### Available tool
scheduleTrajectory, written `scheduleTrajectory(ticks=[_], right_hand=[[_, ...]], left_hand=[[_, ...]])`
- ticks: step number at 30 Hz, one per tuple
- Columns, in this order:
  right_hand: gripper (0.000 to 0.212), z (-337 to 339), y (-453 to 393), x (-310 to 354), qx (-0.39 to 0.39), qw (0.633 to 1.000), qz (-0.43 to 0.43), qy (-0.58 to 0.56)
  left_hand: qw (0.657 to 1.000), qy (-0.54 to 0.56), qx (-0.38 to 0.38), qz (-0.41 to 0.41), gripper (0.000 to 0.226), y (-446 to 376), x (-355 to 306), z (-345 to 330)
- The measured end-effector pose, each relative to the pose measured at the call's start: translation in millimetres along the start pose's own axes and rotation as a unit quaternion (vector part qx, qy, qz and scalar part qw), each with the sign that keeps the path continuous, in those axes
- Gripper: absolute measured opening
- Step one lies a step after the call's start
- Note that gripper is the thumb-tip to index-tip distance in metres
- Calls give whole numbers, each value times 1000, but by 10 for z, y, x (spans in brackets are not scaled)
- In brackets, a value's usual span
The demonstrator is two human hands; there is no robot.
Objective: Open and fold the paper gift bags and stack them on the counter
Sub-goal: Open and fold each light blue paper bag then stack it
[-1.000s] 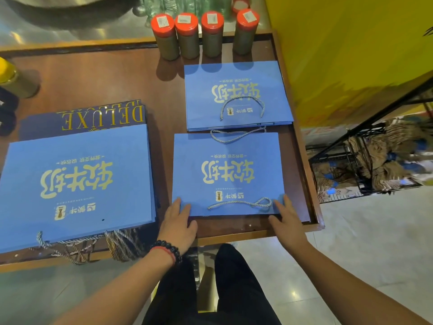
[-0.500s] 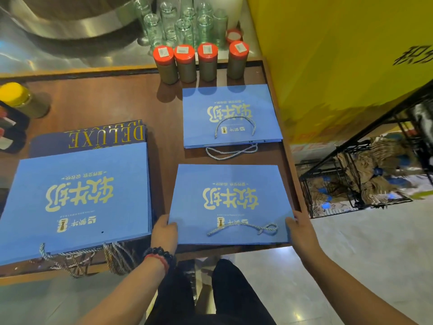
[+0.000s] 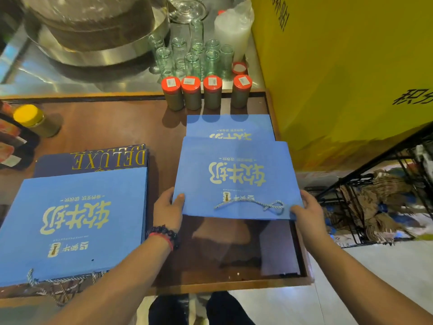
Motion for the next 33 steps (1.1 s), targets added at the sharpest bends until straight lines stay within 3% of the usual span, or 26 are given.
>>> scheduleTrajectory(ticks=[5,11,15,21,26,29,33], right_hand=[[28,-122,-772,207,-12,999,-2,42],[44,-325,-1349,282,-8,994,3,113],[57,-508,-1633,307,26,984,26,174],[41,-584,-1637,324,34,960,30,275],[47,-584,-1482,465,28,905,53,422],[47,-777,-1295,726,44,869,125,477],[42,-1135,-877,1119,59,821,198,532]], left_hand=[[998,22,33,42,16,-556,-227,-377],[997,-17,56,56,40,-1004,-209,-651],[989,-137,22,51,49,-1271,-158,-628],[976,-216,30,31,50,-1237,-102,-725],[936,-346,58,-19,46,-1187,-191,-664],[889,-441,106,-60,52,-1054,-316,-688],[853,-490,148,-96,50,-937,-503,-601]])
Point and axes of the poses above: each hand's wrist, its own y-axis away from the middle knuckle, its own z-axis out of the back of the hand, x = y × z, the point moved 8 cm from there along -y, towards the middle knuckle, and after that the axes turned 4 degrees about x, right-handed, at the moved point
